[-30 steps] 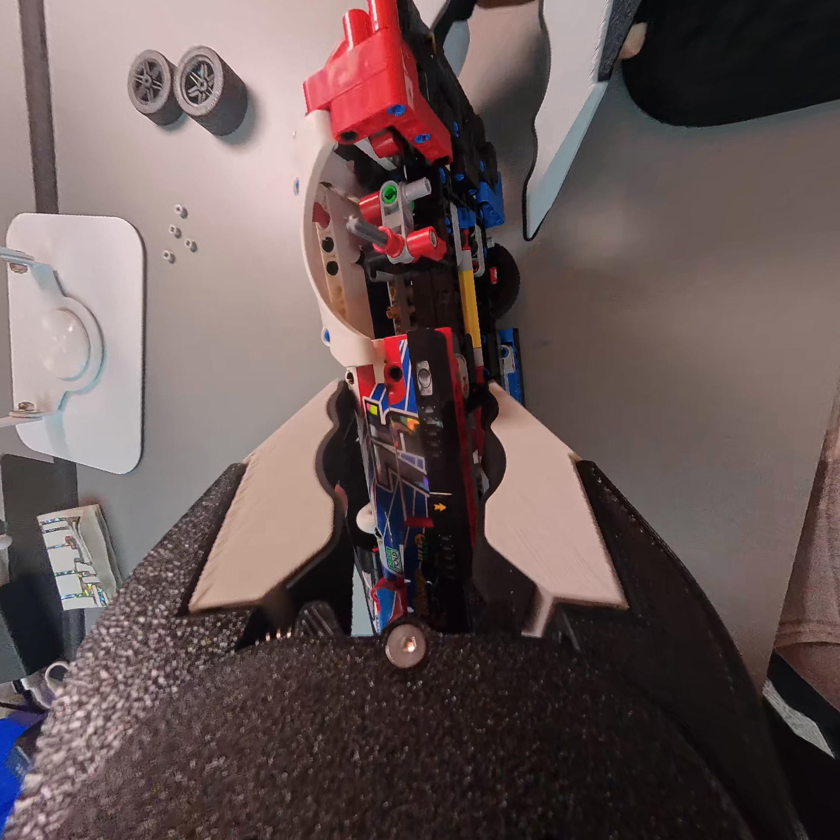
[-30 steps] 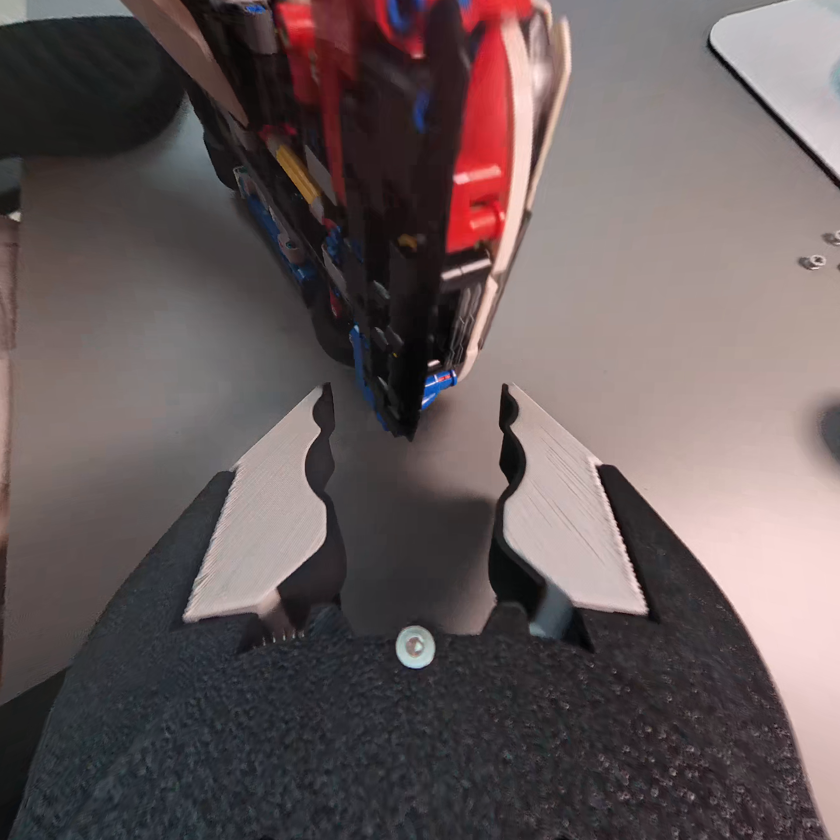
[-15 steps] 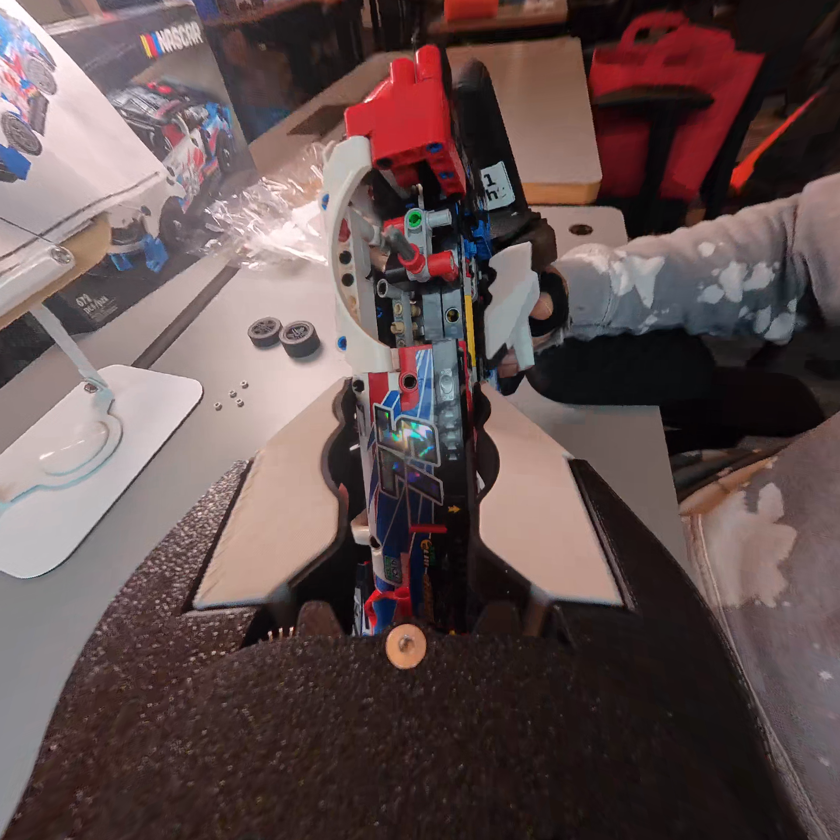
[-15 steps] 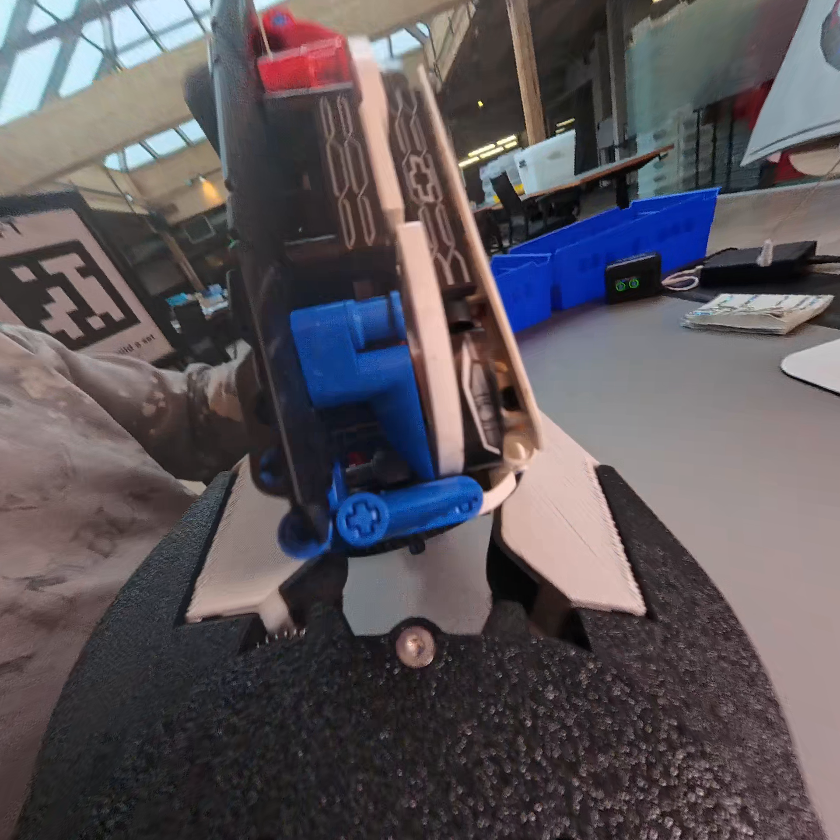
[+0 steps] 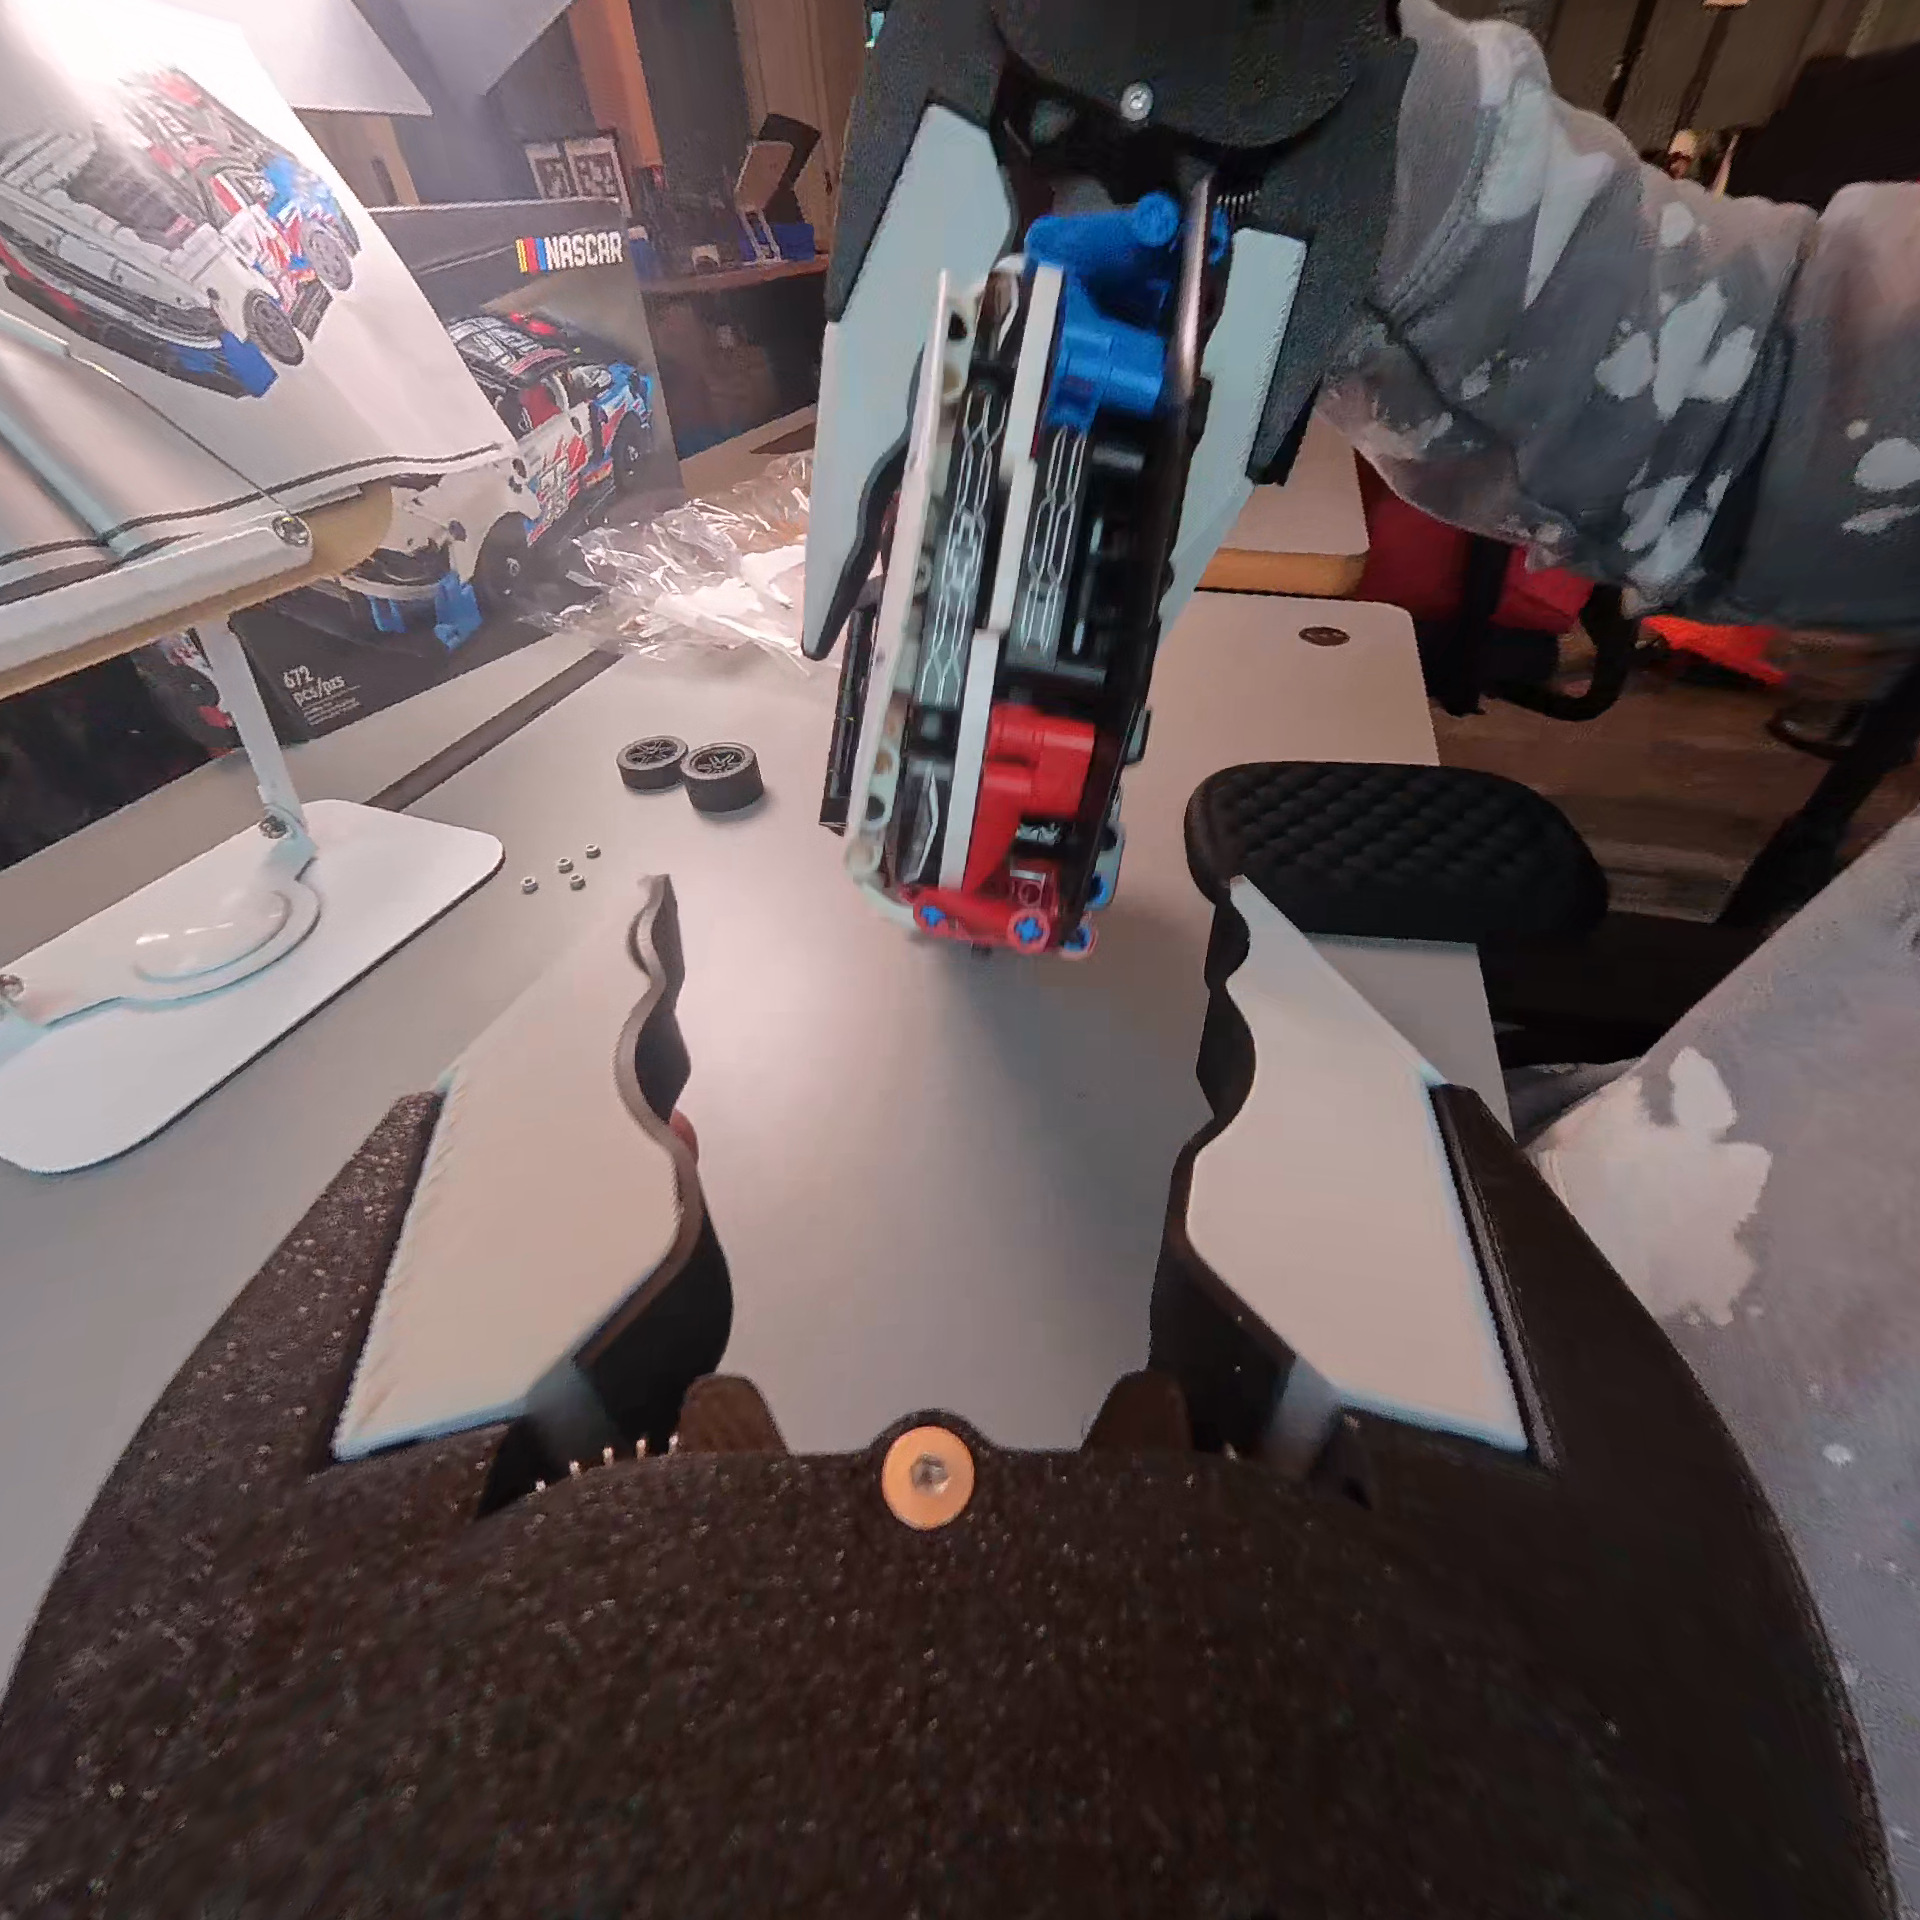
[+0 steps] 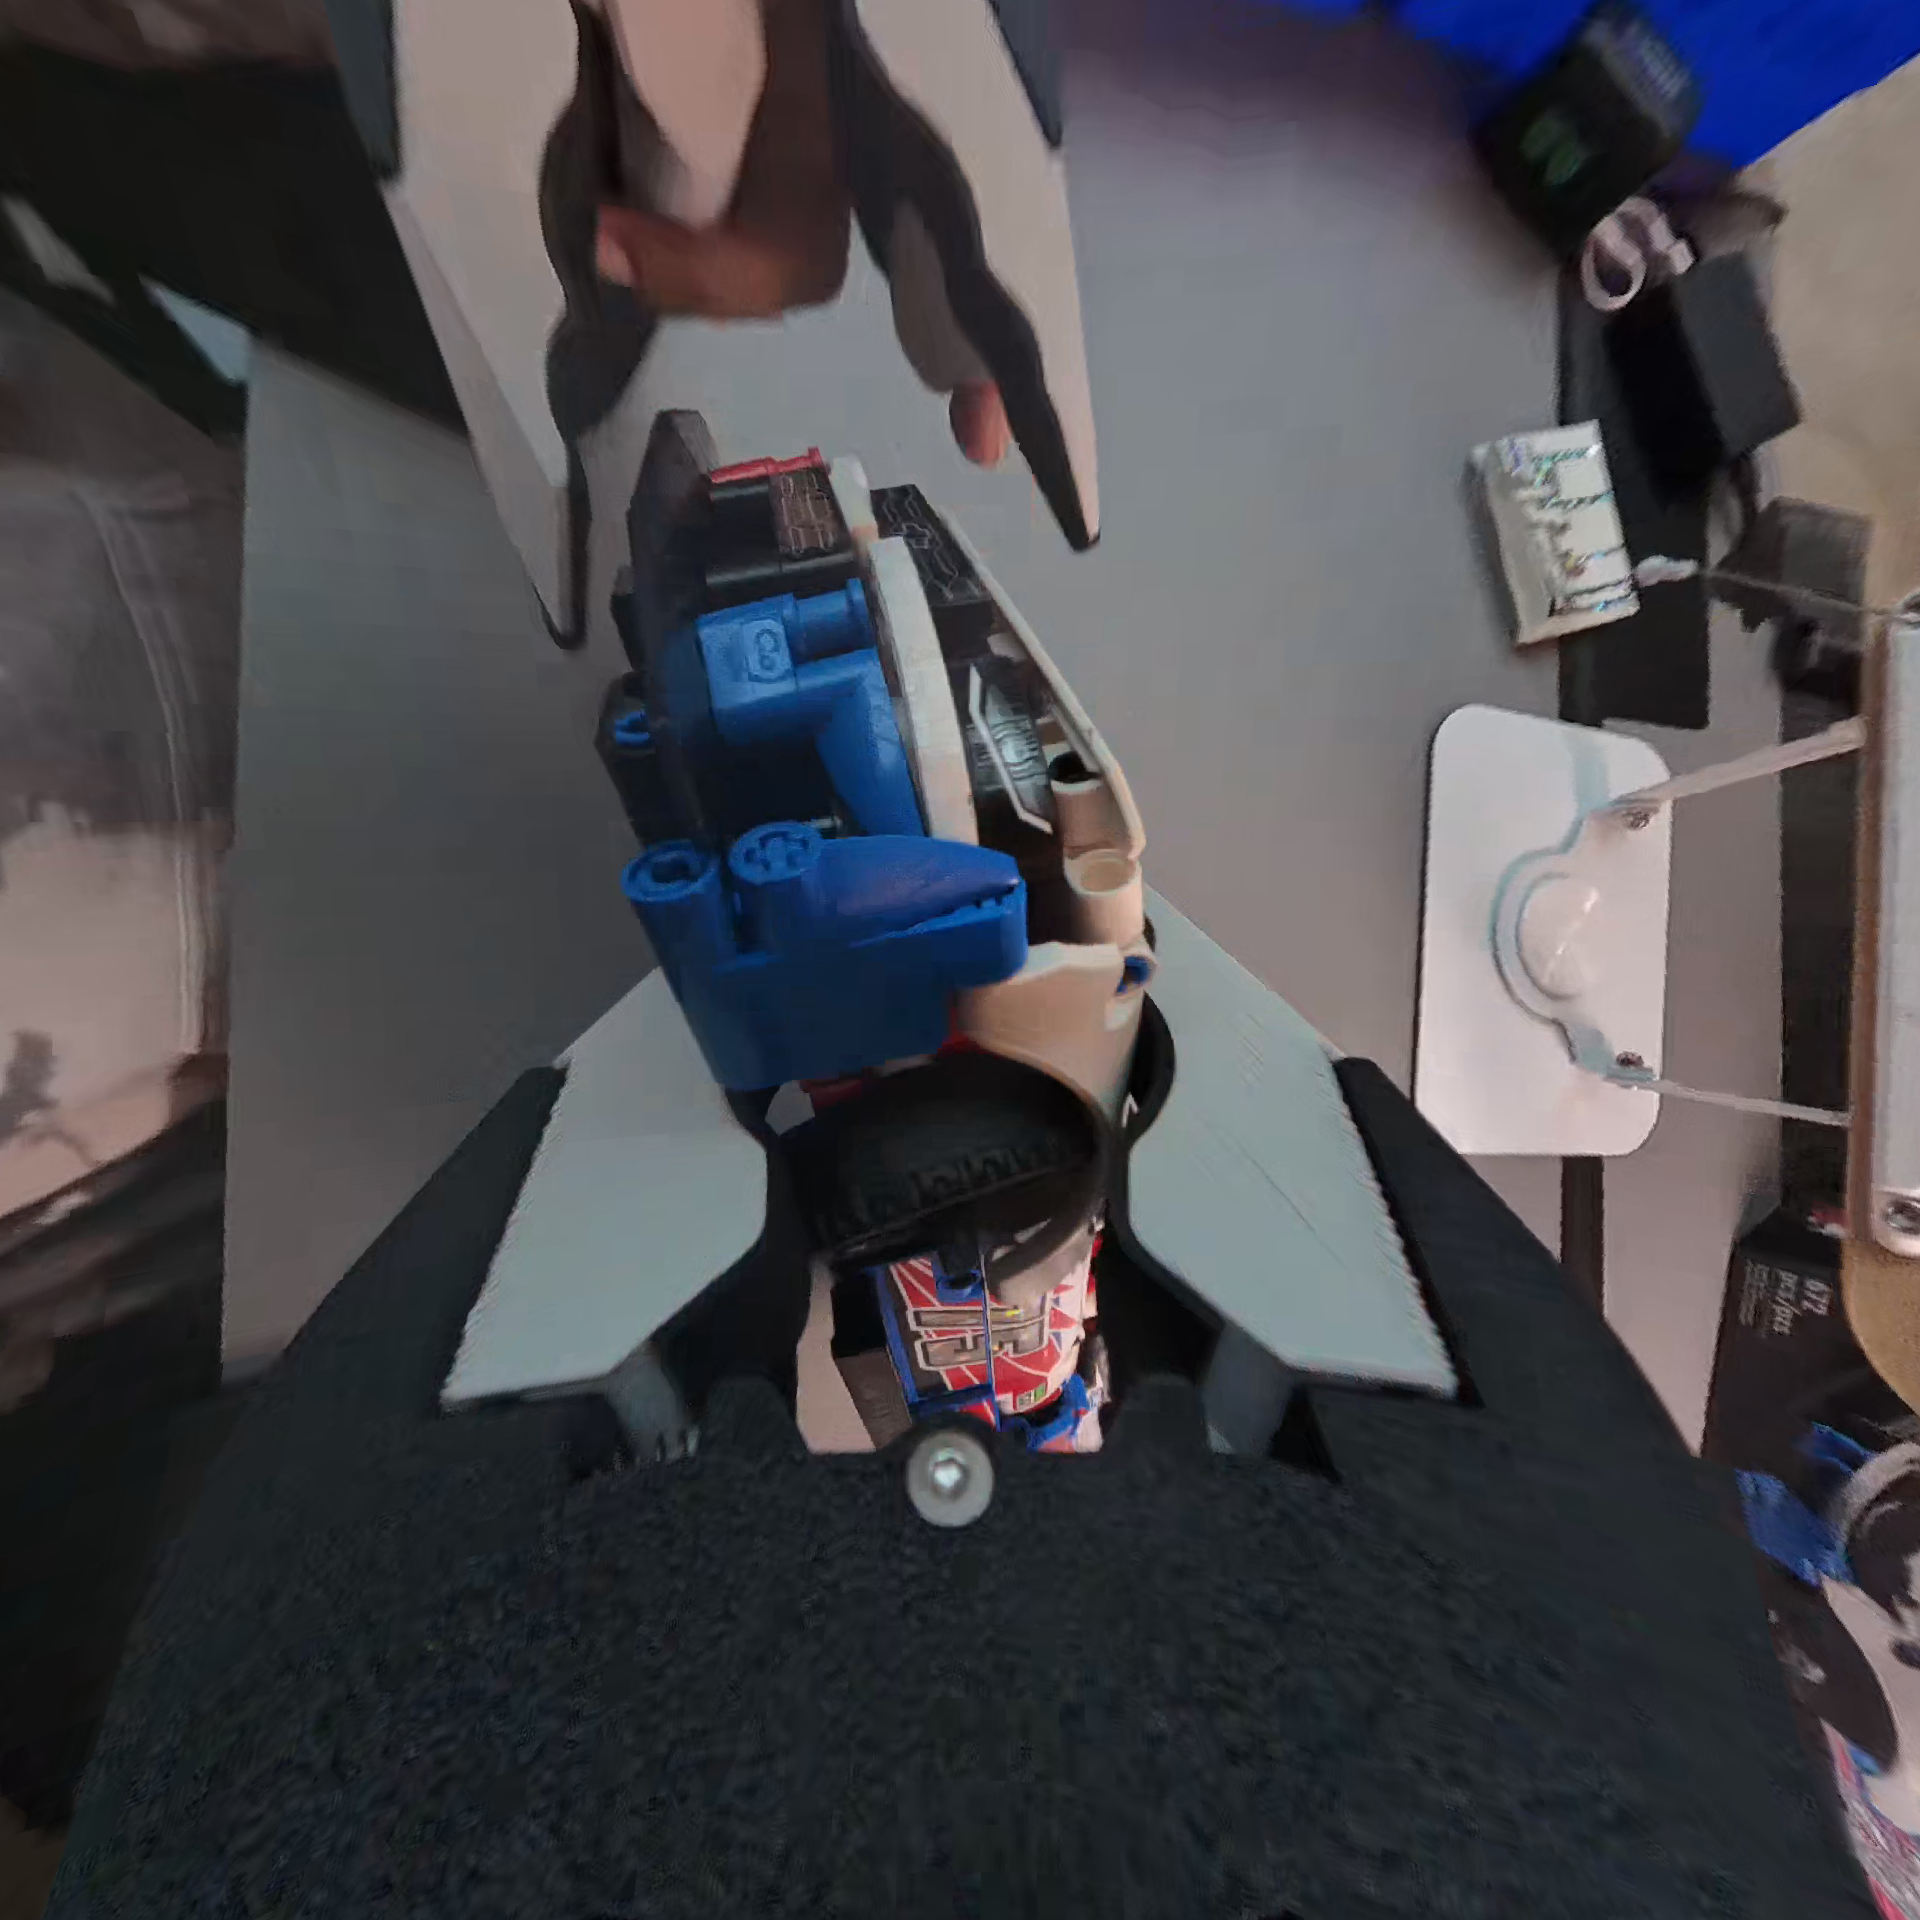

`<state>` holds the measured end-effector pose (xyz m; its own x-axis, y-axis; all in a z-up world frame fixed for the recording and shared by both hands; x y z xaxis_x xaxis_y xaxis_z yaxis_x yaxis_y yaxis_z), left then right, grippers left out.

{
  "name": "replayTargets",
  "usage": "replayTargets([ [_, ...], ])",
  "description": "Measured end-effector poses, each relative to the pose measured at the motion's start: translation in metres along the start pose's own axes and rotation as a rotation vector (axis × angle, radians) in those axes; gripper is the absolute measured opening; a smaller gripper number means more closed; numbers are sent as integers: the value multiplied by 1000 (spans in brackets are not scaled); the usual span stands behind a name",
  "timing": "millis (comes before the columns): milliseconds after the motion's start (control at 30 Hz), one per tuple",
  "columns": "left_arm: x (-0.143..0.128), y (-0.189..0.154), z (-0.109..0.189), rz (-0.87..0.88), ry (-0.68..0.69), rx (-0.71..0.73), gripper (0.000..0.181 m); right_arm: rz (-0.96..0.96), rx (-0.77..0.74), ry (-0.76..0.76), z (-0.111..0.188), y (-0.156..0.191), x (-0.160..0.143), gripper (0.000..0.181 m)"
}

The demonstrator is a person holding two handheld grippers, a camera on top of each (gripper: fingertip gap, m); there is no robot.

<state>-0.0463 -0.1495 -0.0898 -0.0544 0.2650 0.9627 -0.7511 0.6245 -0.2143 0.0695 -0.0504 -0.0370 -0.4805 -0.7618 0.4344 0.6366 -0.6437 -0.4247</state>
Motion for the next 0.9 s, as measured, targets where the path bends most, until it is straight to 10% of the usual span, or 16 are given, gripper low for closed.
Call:
replayTargets([
  [500,-73,29,-8,-93,359,147,56,196,186,336,-128,11,27,69],
  [900,-85,31,-11,-140,309,136,58,-79,48,-135,-68,15,8,55],
])
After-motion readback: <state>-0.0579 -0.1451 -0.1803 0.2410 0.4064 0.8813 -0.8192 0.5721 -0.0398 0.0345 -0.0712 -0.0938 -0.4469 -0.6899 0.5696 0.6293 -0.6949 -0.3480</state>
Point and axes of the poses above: each gripper's, where its closed fingertips meet, z back along the fingers, x out of its top, y = z × x across the jaws, the point moved 7 cm from there along z, back along the fingers, and after that the axes turned 15 degrees about z, right-handed, at the moved point
